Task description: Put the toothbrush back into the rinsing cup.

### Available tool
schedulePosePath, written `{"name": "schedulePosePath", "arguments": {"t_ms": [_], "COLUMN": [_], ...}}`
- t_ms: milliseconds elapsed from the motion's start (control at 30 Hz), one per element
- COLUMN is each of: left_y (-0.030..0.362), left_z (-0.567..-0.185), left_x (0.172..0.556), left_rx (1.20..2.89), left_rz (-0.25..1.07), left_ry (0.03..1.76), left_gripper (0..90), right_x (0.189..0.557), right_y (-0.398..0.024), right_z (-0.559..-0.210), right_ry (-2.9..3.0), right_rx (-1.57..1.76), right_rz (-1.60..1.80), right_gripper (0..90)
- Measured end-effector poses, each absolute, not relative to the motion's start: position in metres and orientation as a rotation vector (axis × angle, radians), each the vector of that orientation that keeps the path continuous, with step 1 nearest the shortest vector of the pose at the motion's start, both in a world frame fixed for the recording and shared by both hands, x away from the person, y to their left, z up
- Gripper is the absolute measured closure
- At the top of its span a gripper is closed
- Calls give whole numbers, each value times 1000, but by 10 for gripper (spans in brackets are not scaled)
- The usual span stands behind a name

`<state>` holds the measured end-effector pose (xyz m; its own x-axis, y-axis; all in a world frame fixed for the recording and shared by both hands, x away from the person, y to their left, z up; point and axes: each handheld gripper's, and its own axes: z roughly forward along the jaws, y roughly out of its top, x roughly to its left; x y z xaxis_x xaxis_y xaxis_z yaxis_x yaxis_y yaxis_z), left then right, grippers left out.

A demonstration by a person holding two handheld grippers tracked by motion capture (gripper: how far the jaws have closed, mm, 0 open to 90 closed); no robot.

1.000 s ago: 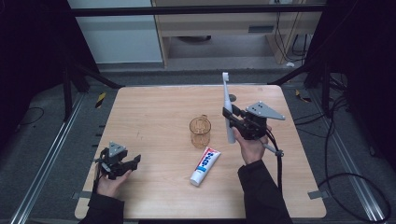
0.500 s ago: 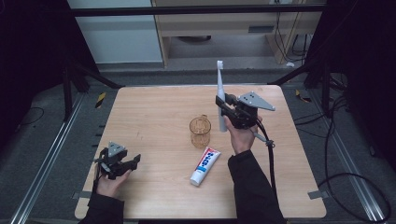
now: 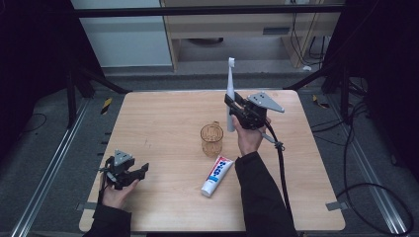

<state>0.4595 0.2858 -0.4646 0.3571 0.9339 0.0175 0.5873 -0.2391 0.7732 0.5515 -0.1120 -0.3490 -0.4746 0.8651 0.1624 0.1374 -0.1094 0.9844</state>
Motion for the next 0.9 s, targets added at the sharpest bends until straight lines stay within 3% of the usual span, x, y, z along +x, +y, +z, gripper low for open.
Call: {"name": "schedulePosePath", "arguments": {"t_ms": [900], "left_y": [286], "left_z": [-465], "left_x": [460], "left_rx": [1933], "left_rz": [645], "left_ry": [1319], "left_gripper": [398], "right_x": [565], "right_y": [-89], "right_z": [-366], "right_ry": [1559], "right_rx": [1128], "right_rz": [1711], "right_gripper": [670]}}
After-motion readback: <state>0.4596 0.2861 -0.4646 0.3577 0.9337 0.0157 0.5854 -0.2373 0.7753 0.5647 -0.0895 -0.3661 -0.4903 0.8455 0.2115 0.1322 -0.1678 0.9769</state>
